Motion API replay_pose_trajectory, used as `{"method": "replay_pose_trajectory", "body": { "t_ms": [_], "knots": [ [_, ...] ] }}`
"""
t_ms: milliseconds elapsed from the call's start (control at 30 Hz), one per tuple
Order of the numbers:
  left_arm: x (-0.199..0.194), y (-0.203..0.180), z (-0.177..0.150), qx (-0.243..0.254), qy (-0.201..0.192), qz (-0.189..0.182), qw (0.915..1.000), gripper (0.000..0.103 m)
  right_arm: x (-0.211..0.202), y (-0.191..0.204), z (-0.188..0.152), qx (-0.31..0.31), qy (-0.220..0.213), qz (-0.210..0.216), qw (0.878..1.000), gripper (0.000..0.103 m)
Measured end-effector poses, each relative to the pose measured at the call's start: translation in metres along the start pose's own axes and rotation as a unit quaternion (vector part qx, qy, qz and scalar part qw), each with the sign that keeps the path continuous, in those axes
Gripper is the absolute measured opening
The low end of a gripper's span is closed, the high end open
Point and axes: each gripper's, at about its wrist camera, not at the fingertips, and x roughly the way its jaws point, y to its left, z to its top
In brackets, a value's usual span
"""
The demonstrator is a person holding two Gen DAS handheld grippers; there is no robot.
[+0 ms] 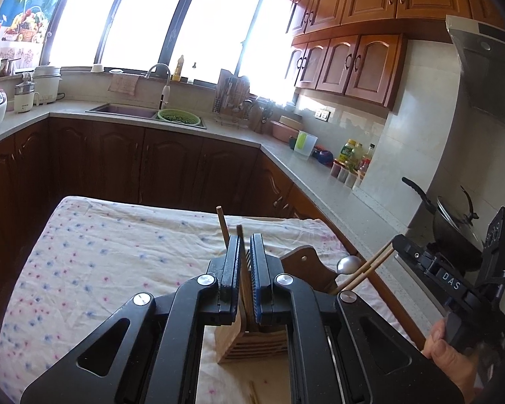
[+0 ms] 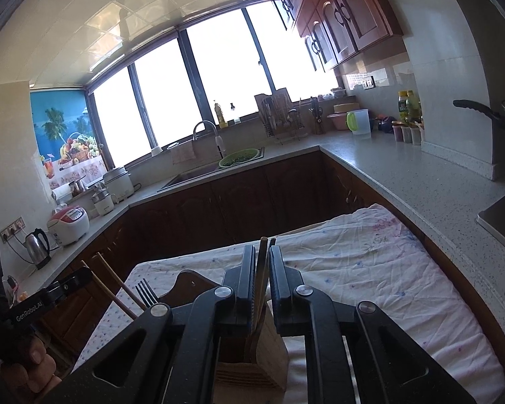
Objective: Organize utensils
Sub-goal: 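Lower the chopsticks into the wooden holder with both tools, then open both tools to release the chopsticks into the holder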
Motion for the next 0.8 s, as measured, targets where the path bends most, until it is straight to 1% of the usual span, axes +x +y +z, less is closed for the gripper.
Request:
{"method": "replay_pose_trajectory", "body": {
  "t_ms": [33,67,100,133,167,200,233,267,300,367,533,667,800],
  "knots": [
    [-0.003,0.001,0.0,-0.002,-0.001,-0.001,1.0,0.016,-0.003,0.0,0.0,0.003,-0.002,0.002,1.0,0.027],
    [-0.007,0.001,0.001,-0.003,-0.003,-0.001,1.0,0.02,-0.006,-0.002,0.001,0.008,-0.006,0.005,1.0,0.05],
    [-0.011,0.001,0.001,-0.004,-0.006,-0.001,1.0,0.028,-0.011,-0.003,0.002,0.012,-0.012,0.008,1.0,0.061],
    [-0.016,0.002,0.0,-0.005,-0.009,0.002,0.9999,0.039,-0.017,-0.003,0.003,0.015,-0.021,0.012,1.0,0.075],
    [-0.021,0.002,0.0,-0.006,-0.013,0.005,0.9999,0.045,-0.024,-0.003,0.005,0.016,-0.029,0.015,0.999,0.076],
    [-0.027,0.003,-0.001,-0.008,-0.017,0.009,0.9998,0.056,-0.03,-0.003,0.006,0.017,-0.036,0.017,0.999,0.076],
    [-0.032,0.004,-0.002,-0.011,-0.02,0.015,0.9996,0.066,-0.036,-0.002,0.007,0.018,-0.04,0.019,0.999,0.079],
    [-0.037,0.005,-0.004,-0.015,-0.022,0.019,0.9994,0.07,-0.043,-0.002,0.008,0.018,-0.045,0.021,0.999,0.083],
    [-0.043,0.007,-0.006,-0.02,-0.026,0.021,0.9992,0.074,-0.05,-0.001,0.008,0.019,-0.05,0.024,0.998,0.086],
    [-0.052,0.011,-0.011,-0.025,-0.025,0.023,0.9991,0.075,-0.063,0.001,0.006,0.014,-0.062,0.026,0.998,0.09],
    [-0.067,0.019,-0.031,-0.028,-0.006,0.042,0.9987,0.078,-0.091,0.006,-0.003,0.005,-0.069,0.027,0.997,0.094],
    [-0.075,0.025,-0.052,-0.034,0.016,0.054,0.9978,0.079,-0.103,0.003,-0.017,0.004,-0.056,0.026,0.998,0.094],
    [-0.078,0.033,-0.075,-0.042,0.045,0.062,0.9962,0.079,-0.11,-0.003,-0.038,0.011,-0.034,0.019,0.999,0.094]
  ]
}}
